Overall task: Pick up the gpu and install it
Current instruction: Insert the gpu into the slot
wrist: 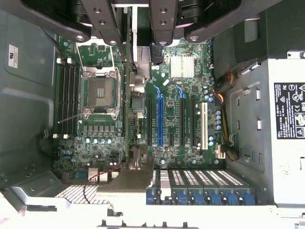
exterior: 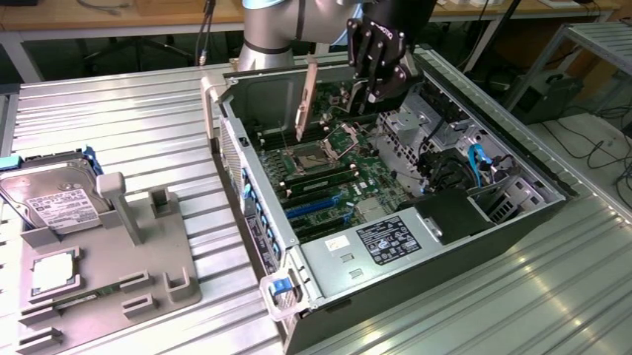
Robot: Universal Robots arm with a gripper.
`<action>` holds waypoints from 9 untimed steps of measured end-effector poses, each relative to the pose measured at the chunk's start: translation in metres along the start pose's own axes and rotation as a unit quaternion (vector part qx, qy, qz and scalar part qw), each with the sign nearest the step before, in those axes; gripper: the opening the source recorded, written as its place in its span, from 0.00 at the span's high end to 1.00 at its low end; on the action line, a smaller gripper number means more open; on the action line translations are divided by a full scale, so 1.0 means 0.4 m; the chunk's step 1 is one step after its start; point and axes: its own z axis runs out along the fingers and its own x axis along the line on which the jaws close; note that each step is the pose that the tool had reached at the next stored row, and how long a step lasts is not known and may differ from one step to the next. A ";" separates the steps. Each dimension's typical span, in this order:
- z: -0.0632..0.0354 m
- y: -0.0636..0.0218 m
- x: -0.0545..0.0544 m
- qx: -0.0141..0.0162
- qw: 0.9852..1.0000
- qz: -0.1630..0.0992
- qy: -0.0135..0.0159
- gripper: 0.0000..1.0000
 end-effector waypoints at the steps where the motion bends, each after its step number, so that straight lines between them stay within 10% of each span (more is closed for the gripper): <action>1: 0.001 0.000 0.000 0.000 1.000 -0.001 0.000 0.72; 9: 0.004 0.000 0.001 0.000 1.000 -0.005 0.000 0.72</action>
